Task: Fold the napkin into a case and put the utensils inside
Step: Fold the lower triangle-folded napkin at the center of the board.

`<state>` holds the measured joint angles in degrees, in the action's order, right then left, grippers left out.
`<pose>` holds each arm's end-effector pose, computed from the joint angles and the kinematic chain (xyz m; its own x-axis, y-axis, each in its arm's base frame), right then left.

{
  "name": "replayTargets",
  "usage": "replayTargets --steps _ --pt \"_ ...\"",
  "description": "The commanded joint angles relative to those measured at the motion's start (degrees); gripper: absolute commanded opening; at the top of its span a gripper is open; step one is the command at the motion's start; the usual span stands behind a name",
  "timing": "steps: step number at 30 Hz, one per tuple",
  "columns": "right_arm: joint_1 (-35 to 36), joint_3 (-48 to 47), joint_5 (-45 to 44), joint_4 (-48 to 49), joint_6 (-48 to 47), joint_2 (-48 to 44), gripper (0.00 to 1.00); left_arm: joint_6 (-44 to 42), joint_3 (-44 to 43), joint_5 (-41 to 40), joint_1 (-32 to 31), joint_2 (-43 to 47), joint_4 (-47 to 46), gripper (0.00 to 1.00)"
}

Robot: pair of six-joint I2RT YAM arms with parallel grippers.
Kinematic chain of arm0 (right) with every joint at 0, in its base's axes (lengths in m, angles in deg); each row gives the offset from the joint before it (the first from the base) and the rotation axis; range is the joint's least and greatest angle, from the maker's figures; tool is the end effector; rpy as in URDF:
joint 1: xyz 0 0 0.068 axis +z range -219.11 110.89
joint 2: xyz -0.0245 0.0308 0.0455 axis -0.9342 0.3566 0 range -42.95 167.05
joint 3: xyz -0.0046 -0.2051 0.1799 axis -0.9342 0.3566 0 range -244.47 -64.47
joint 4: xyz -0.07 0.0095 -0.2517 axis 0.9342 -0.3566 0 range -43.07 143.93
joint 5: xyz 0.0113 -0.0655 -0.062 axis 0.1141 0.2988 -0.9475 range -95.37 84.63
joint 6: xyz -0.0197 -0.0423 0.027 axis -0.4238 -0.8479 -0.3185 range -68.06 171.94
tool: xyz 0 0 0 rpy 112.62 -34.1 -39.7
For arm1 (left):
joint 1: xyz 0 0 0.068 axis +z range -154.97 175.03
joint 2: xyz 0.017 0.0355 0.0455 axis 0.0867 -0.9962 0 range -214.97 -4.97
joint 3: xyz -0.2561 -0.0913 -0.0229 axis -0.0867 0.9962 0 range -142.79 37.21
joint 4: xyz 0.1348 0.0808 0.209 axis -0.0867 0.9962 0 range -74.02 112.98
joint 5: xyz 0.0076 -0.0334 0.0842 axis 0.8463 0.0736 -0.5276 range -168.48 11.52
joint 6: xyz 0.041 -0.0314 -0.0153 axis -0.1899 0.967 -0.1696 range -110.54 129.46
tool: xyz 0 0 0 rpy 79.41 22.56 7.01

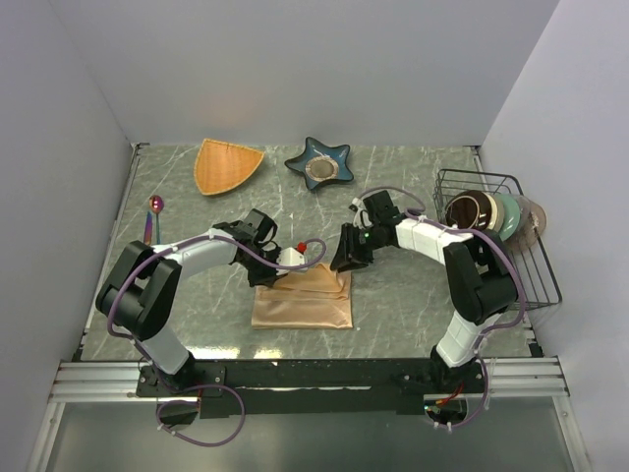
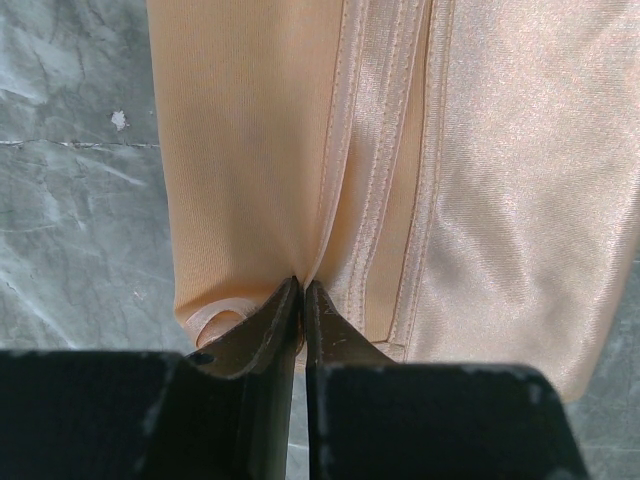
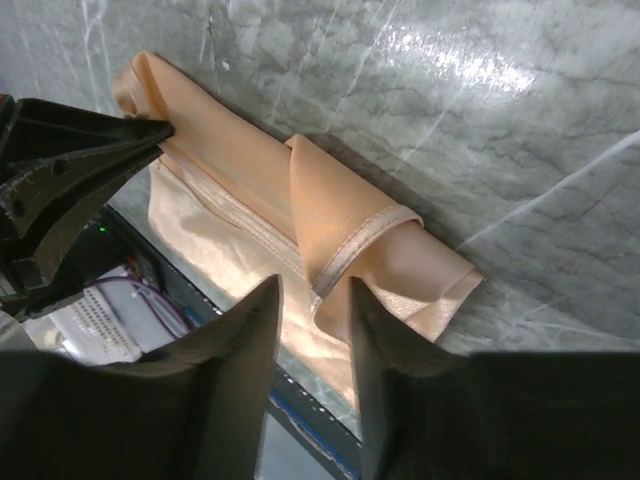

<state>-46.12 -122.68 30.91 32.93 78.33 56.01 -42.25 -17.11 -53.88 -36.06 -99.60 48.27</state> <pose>0.2998 0.1499 0.1694 -0.9810 -0.0268 -0.1923 -0.1525 0.7197 0.6773 0.2482 -0.1669 0.1625 -0.0543 0.8660 -0.4971 0.9984 0.0561 -0.0115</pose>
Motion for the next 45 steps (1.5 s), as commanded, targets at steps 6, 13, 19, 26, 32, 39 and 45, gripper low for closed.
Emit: replayTargets --steps 6,13,19,26,32,39,45 --pt "-0.22 0.47 2.14 -2.64 -2.65 -0.87 0.03 -0.33 1.50 -0.34 -0.02 -0.03 2.34 0.14" --pt "-0.83 0.82 0.56 -5.90 -6.52 -1.22 0.00 0.02 1.42 -0.43 -0.11 0.24 2.69 0.14" --pt "-0.83 0.56 -1.46 -8.54 -9.34 -0.61 0.00 0.90 0.80 -0.34 -0.02 -0.12 2.69 0.14" --pt "-0.31 0.65 -3.84 -7.92 -10.13 3.17 0.00 2.65 1.15 0.10 -0.11 -0.21 2.42 0.15" --pt "0.31 -0.14 -5.95 -8.54 -11.36 5.54 0.00 5.55 0.80 0.79 0.24 0.93 2.69 0.25" --pt "0.22 -2.16 -9.37 -8.89 -12.68 7.30 0.00 12.32 -2.01 7.82 3.14 9.81 5.24 0.42" --pt "0.92 -0.94 -10.17 -7.66 -12.86 6.95 0.00 21.90 -5.00 9.15 2.79 10.26 0.94 0.38"
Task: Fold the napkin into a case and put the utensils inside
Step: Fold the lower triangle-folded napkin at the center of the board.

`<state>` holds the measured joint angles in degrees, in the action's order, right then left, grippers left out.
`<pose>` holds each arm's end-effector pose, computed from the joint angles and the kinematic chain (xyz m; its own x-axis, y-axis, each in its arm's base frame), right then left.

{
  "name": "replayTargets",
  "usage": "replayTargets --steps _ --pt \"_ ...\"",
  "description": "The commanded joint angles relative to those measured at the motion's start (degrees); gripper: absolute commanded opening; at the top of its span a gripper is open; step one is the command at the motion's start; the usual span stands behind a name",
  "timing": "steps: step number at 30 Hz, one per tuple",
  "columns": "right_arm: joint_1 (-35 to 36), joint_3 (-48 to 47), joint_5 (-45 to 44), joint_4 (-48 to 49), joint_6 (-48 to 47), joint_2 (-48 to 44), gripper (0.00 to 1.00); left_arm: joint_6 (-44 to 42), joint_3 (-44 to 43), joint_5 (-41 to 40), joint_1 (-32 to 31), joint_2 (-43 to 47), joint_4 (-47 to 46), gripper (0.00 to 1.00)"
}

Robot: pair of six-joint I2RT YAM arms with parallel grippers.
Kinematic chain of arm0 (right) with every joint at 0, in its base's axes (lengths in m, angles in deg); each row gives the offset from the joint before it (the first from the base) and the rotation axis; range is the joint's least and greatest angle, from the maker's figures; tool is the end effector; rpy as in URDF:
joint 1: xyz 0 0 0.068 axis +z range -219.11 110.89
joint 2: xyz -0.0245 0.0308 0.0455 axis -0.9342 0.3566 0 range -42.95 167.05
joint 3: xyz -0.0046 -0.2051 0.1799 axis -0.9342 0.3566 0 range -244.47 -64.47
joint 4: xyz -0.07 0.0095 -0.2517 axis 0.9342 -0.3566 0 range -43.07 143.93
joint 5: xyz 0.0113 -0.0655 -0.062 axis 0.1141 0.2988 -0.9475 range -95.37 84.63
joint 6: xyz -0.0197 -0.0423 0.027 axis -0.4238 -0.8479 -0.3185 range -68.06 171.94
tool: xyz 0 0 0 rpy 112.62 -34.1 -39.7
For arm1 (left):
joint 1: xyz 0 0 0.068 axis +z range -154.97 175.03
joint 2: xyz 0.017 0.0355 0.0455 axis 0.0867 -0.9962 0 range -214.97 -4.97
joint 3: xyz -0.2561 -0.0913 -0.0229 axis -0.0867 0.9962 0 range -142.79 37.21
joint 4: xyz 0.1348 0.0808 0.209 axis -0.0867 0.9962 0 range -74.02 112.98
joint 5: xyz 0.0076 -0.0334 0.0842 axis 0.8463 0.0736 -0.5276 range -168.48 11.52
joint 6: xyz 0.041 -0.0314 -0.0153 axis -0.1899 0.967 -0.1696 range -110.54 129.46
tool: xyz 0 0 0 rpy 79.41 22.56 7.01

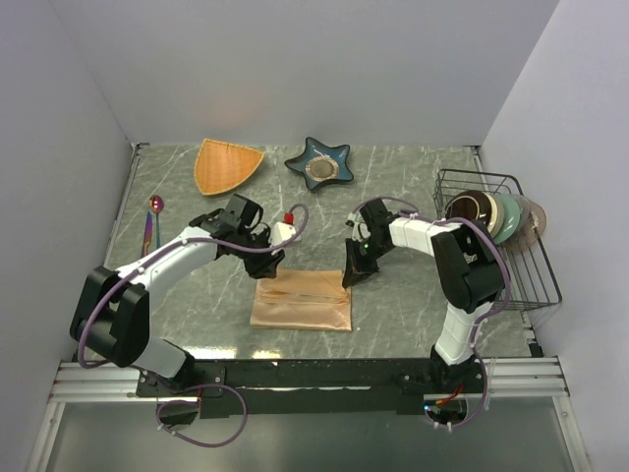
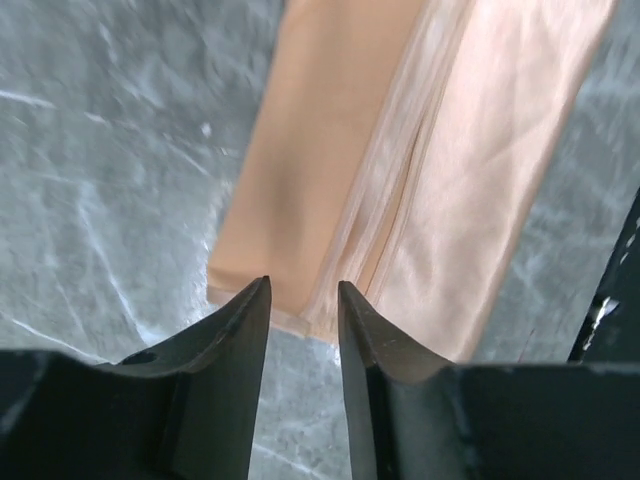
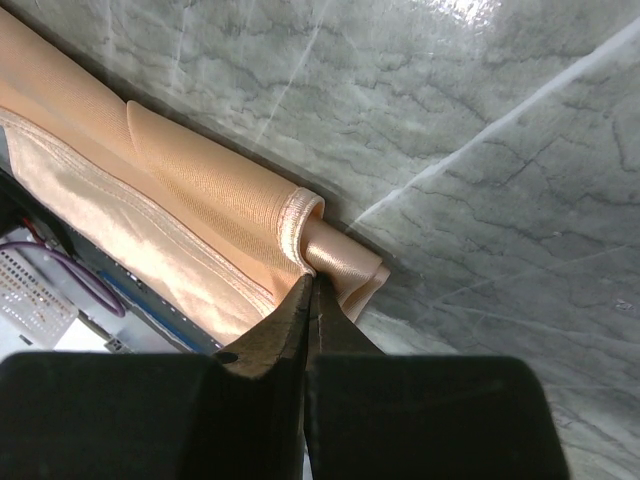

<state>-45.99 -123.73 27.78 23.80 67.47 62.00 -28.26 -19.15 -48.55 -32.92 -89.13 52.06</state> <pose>0.2937 0.1464 0.1346 -0.9801 -0.1746 -0.0941 -0.1966 0.7932 0.5764 0.2426 -0.1487 0.2208 -0.2603 0.7382 -0.6223 0.9600 0.2668 -0.0851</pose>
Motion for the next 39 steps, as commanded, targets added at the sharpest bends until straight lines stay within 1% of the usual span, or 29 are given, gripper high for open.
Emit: replayTargets --steps 1,6,8,10,11,12,13,14,15,16,17,18,19,20,21,22,23,24,25,26,27,29,32,36,39 --pt "0.97 0.20 -7.04 1.74 -1.99 0.96 0.00 8.96 -3.49 3.64 -0.53 -0.91 -3.64 0.38" --pt "1.58 0.38 -7.48 2.09 -2.17 1.05 0.00 16.70 -4.28 2.50 -2.29 -6.27 -11.97 0.35" --pt "1.76 0.29 -7.83 1.92 -2.52 0.96 0.00 20.55 -5.60 2.84 -2.47 -9.33 -12.61 0.33" --pt "1.76 0.12 -8.18 1.74 -2.78 1.05 0.00 24.33 -5.96 3.81 -2.29 -10.58 -13.48 0.35" --pt "1.76 0.11 -8.62 1.74 -3.05 0.96 0.00 25.57 -5.70 5.38 -1.42 -10.50 -13.92 0.42" --pt "1.85 0.11 -8.71 1.65 -3.14 0.96 0.00 26.89 -5.08 10.01 -0.80 -9.89 -14.71 0.46" --pt "1.76 0.11 -8.97 1.74 -3.22 1.05 0.00 30.64 -3.51 13.02 -0.19 -8.06 -17.33 0.49" --pt "1.76 0.11 -9.06 1.74 -3.22 1.05 0.00 33.55 -2.54 15.13 0.78 -7.08 -19.18 0.58" --pt "1.76 0.11 -9.15 1.83 -3.14 1.05 0.00 36.72 -1.57 19.33 1.13 -6.11 -21.20 0.62" --pt "1.85 0.11 -9.15 1.92 -3.05 1.05 0.00 44.32 0.35 21.20 1.31 -4.71 -26.01 0.65" --pt "1.93 0.20 -9.15 2.00 -2.96 1.05 0.00 48.31 1.42 22.44 1.49 -4.18 -28.58 0.76" --pt "2.02 0.20 -9.24 2.00 -3.05 1.05 0.00 52.44 2.56 25.32 1.40 -3.73 -32.17 0.84" --pt "2.02 0.29 -9.33 2.09 -3.14 0.96 0.00 60.92 5.44 26.22 1.49 -2.60 -39.43 0.87" --pt "2.02 0.38 -9.41 2.09 -3.31 0.88 0.00 64.66 6.95 26.58 1.49 -2.07 -43.24 0.99" --pt "2.11 0.47 -9.33 2.27 -3.31 0.79 0.00 68.44 9.57 26.58 1.49 -1.63 -46.07 0.99" --pt "2.11 0.55 -9.24 2.27 -3.31 0.70 0.00 75.00 10.64 26.67 1.58 -1.27 -48.53 0.99" --pt "2.20 0.73 -9.33 2.53 -3.14 0.52 0.00 78.11 11.52 26.15 1.49 -1.36 -53.51 0.99" --pt "2.20 0.82 -9.24 2.62 -3.22 0.44 0.00 81.10 12.84 26.14 1.58 -1.71 -55.74 0.99" --pt "2.29 0.90 -9.15 2.79 -3.14 0.35 0.00 86.27 13.46 26.66 1.49 -2.75 -58.72 0.99" --pt "2.29 0.99 -9.06 2.80 -3.05 0.26 0.00 88.67 14.16 26.76 1.40 -3.46 -64.15 0.99" --pt "2.37 1.17 -9.06 2.71 -2.96 0.26 0.00 93.04 15.30 27.02 1.49 -4.25 -67.51 0.99" --pt "2.55 1.34 -8.98 2.79 -2.87 0.08 0.00 96.24 15.93 27.55 1.49 -7.41 -74.79 0.99" --pt "2.64 1.70 -9.06 2.80 -2.70 0.08 0.00 99.93 15.58 27.11 1.49 -11.46 -80.70 0.99" --pt "2.81 2.14 -9.24 2.97 -2.26 -0.18 0.00 102.66 14.52 27.11 0.96 -16.90 -83.62 0.99" --pt "2.73 2.49 -9.50 3.06 -2.08 -0.44 0.00 101.44 14.00 26.06 0.79 -19.62 -81.26 0.98"
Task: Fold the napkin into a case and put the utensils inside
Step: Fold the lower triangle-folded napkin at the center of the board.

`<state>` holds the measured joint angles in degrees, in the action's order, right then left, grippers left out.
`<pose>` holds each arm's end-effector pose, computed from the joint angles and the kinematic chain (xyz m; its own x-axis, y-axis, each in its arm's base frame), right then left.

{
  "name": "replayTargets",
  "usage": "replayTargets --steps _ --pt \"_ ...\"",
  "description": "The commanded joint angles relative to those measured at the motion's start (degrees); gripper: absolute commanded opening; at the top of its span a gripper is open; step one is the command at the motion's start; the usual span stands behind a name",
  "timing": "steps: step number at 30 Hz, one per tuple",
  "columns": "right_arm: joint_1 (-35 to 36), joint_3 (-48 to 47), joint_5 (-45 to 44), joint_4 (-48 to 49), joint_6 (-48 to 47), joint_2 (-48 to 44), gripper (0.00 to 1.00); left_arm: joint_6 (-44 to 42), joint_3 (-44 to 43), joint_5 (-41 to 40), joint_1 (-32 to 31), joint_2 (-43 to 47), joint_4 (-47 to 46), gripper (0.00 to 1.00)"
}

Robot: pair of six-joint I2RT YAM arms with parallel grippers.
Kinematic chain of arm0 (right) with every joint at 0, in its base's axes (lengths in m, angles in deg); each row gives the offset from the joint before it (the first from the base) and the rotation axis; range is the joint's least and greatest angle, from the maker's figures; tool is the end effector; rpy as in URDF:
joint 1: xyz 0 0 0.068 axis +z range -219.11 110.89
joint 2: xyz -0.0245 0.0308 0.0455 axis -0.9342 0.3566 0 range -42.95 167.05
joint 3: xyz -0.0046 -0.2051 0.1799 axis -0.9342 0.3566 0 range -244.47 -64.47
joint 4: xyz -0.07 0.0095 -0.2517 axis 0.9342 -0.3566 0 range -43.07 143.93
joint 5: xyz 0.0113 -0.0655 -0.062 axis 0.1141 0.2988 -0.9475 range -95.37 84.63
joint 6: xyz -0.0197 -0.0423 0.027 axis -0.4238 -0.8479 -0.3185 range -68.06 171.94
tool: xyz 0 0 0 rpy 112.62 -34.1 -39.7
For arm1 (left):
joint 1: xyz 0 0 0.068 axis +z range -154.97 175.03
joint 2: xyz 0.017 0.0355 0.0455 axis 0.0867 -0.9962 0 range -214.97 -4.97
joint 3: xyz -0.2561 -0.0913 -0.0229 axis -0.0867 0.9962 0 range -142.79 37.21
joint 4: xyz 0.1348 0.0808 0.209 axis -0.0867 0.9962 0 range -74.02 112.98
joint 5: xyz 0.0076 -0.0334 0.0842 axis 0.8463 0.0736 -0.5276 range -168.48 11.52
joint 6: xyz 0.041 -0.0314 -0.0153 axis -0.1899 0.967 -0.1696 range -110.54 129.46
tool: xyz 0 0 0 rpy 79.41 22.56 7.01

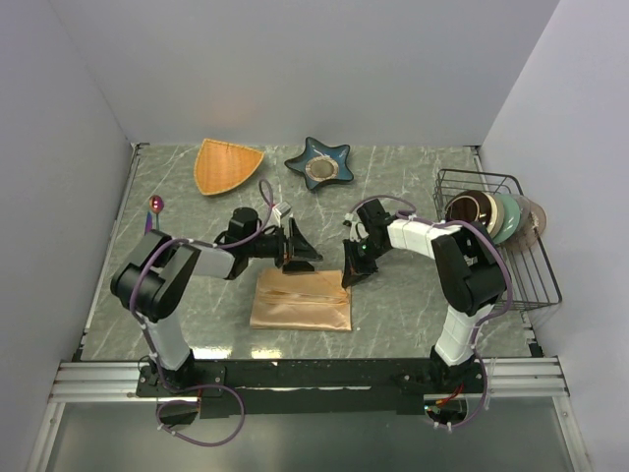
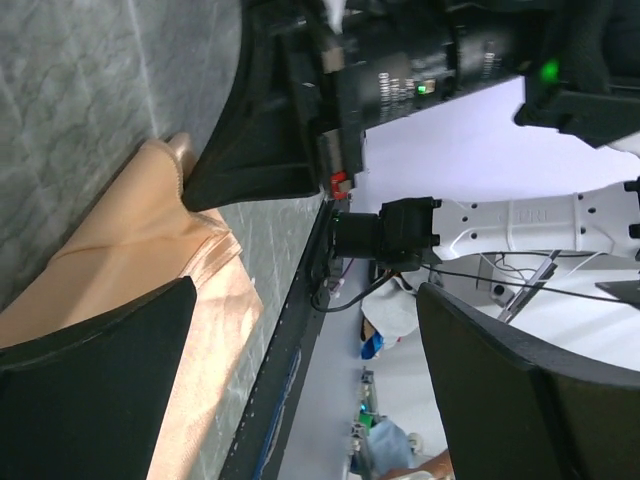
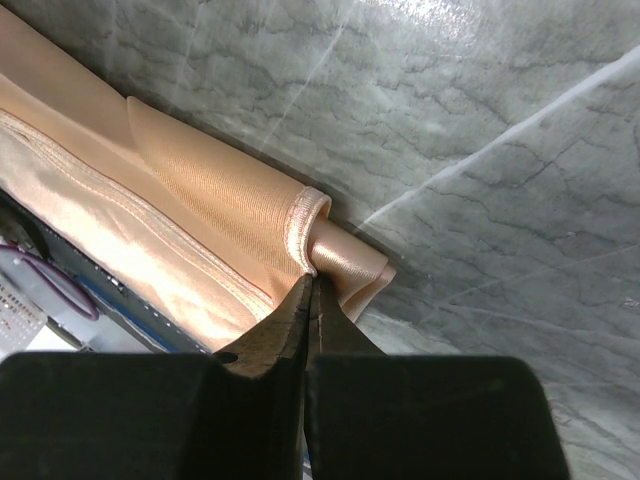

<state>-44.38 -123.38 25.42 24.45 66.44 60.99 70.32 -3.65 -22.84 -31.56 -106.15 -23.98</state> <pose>0.2896 0.1533 0.1380 -0.9685 -0.2091 -0.1351 -0.2489 0.8010 0.5444 0.2845 -0.1752 0.1566 -0.9767 -0.0624 -0.2055 0.1881 0.2132 -0.9587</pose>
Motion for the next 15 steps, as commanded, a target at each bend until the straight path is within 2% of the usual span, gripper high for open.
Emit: replayTargets --steps 1,4,15 --pt "1.02 2.23 -7.23 2.32 -0.97 0.56 0.00 2.43 -1.50 0.26 -0.40 -3.22 -4.69 0.98" --pt "1.11 2.31 -7.49 2.32 -1.05 0.82 0.00 -1.35 -1.77 -2.63 0.48 -5.51 2.06 0.98" --pt "1.11 1.88 -11.10 1.35 -1.58 2.23 0.00 -3.03 0.52 -2.64 5.40 -12.98 2.88 0.99"
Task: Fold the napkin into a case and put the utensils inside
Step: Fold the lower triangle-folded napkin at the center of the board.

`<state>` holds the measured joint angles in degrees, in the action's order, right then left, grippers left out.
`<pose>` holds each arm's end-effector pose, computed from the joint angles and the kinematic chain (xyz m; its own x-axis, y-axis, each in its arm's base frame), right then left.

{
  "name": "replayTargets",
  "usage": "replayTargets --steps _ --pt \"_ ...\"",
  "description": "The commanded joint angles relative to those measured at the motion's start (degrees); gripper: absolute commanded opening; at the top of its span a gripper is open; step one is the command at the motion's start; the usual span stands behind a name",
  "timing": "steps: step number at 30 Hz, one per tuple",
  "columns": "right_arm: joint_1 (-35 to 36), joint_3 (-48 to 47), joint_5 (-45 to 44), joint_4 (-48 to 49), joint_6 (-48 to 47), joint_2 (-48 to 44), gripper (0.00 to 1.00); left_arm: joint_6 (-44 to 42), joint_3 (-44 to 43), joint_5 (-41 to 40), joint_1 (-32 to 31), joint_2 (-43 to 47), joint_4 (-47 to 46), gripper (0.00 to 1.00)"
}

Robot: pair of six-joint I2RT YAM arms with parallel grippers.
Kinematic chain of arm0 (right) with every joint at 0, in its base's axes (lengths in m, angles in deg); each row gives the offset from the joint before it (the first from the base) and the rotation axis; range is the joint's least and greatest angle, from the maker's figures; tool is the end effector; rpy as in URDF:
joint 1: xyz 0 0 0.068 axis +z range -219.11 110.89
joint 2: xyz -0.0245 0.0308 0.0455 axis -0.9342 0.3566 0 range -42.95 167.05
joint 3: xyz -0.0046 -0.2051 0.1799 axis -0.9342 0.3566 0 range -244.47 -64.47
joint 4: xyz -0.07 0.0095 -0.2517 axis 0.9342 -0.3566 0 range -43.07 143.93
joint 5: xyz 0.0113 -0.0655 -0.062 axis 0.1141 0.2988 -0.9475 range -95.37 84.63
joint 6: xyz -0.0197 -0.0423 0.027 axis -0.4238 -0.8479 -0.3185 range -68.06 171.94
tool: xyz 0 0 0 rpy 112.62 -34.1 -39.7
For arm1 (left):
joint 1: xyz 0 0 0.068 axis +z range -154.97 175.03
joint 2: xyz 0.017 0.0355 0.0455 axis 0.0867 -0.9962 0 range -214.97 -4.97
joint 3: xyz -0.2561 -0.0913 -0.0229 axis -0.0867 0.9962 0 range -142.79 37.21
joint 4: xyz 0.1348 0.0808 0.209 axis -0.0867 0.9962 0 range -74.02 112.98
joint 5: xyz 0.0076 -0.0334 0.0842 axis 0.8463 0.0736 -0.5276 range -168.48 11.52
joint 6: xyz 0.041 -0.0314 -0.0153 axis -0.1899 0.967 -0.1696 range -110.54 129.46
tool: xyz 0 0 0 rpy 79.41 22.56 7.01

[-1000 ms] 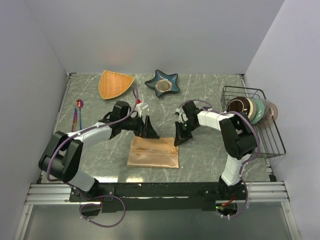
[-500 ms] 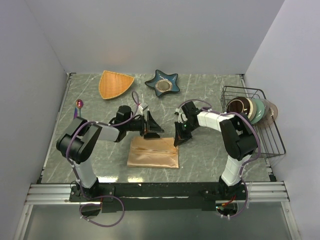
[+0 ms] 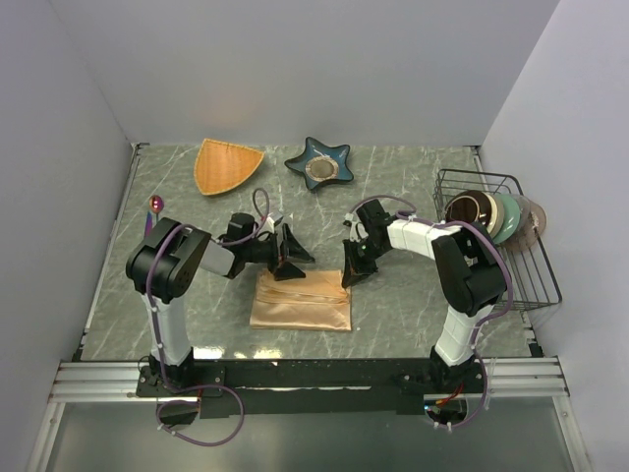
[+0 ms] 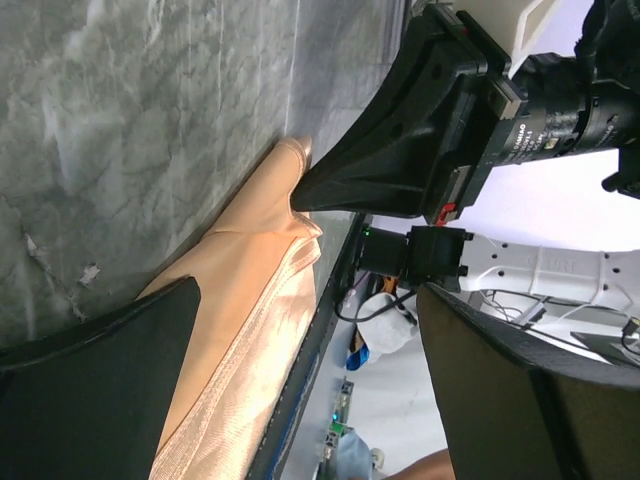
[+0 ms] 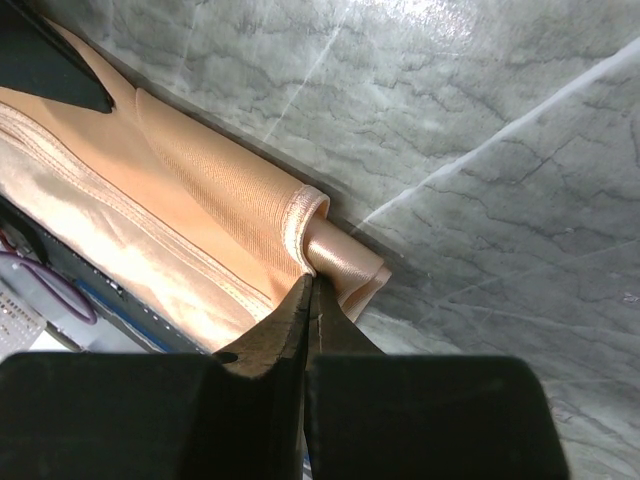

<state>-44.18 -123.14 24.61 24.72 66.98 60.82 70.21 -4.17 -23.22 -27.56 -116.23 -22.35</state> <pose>0.2888 0.1537 0.1378 -0.9697 -0.2027 -0.1363 -0.2443 0.8089 0.5348 0.2997 -0.1563 0.1008 -0.9912 -0.1262 -0.0411 0.0012 0.3011 -0.9536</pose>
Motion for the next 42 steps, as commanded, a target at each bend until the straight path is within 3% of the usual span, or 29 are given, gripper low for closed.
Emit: replayTargets --steps 1,7,14,17,18,20,21,24,30,42 --pt "0.83 1.37 -10.72 0.74 -2.22 2.67 0.00 -3.18 1.22 -1.14 2.36 -2.73 1.32 0.99" --pt "0.91 1.19 -11.96 0.73 -1.95 2.67 0.00 -7.57 4.12 3.53 8.42 2.27 4.83 0.99" --pt "1.00 1.37 -11.96 1.09 -2.13 2.41 0.00 -22.32 4.83 8.53 13.36 9.03 18.63 0.95" --pt "1.00 1.11 -11.52 1.17 -2.22 2.14 0.00 -24.02 2.89 9.24 12.75 13.86 20.40 0.78" --pt "1.26 1.02 -11.35 1.17 -2.30 1.97 0.00 -22.79 2.63 9.42 11.79 14.66 19.27 0.60" --pt "1.53 0.93 -10.99 1.09 -2.30 1.62 0.00 -20.51 1.14 8.20 9.68 16.33 17.84 0.40" --pt "1.79 1.02 -10.47 1.00 -2.30 1.27 0.00 -20.32 0.26 6.28 6.80 16.69 17.76 0.24" --pt "2.05 1.46 -9.59 1.09 -2.04 0.21 0.00 -16.91 -2.20 1.89 0.82 16.52 14.27 0.08" --pt "2.41 1.72 -7.39 0.91 -1.25 -1.90 0.00 -8.64 -7.12 -3.93 -7.19 8.97 7.84 0.01" --pt "2.32 0.32 -3.35 -2.69 0.68 -5.06 0.00 -7.49 -10.82 -8.51 -9.76 1.67 9.76 0.01"
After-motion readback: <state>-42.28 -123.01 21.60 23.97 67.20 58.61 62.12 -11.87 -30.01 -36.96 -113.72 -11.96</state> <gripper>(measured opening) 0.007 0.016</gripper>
